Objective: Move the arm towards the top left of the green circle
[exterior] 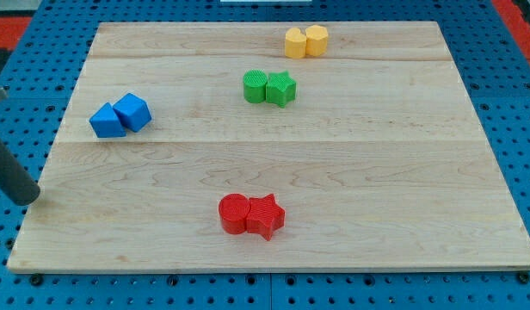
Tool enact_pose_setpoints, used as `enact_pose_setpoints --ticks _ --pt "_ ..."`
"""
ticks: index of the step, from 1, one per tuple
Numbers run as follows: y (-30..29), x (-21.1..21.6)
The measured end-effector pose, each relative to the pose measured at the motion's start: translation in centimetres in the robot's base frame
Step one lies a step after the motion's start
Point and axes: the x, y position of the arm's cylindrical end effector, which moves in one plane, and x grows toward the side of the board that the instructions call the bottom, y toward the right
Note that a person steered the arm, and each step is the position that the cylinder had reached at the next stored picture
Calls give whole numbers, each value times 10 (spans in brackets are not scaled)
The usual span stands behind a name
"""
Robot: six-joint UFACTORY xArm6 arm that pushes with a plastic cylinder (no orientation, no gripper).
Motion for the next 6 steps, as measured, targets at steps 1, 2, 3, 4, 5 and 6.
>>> enact_pose_setpoints --ticks 1,2,3,4,5,6 --pt "-5 -6" --pt "13 -9" --pt "56 -40" --pt "93 -77" --pt "150 -100" --pt "194 -131"
